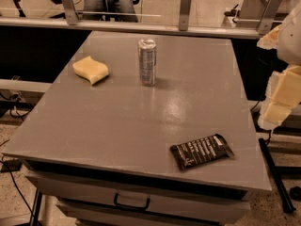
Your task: Move rxbar chocolate near redbull can
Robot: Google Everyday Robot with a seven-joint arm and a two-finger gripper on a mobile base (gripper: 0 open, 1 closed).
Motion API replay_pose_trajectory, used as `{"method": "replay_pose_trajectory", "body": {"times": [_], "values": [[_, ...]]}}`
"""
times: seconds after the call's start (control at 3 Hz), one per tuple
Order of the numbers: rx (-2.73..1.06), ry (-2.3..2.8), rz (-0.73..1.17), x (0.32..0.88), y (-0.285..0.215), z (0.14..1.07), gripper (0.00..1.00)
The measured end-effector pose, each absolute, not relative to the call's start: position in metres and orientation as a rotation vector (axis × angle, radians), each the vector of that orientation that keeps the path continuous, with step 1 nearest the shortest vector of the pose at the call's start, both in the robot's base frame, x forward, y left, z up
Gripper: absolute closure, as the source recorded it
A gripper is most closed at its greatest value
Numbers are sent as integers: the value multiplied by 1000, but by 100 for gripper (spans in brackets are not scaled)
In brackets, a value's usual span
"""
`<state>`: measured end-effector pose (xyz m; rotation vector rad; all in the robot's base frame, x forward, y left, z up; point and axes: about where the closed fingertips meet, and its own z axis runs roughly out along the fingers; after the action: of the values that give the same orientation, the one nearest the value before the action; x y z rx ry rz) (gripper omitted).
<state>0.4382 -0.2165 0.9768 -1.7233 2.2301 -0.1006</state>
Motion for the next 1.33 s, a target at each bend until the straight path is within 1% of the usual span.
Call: {"method": "replay_pose_trajectory", "body": {"times": [0.67,1.33], "values": [[-1760,2187,-84,436,-209,964,0],[-1941,2046,-33,427,-196,921,0]]}}
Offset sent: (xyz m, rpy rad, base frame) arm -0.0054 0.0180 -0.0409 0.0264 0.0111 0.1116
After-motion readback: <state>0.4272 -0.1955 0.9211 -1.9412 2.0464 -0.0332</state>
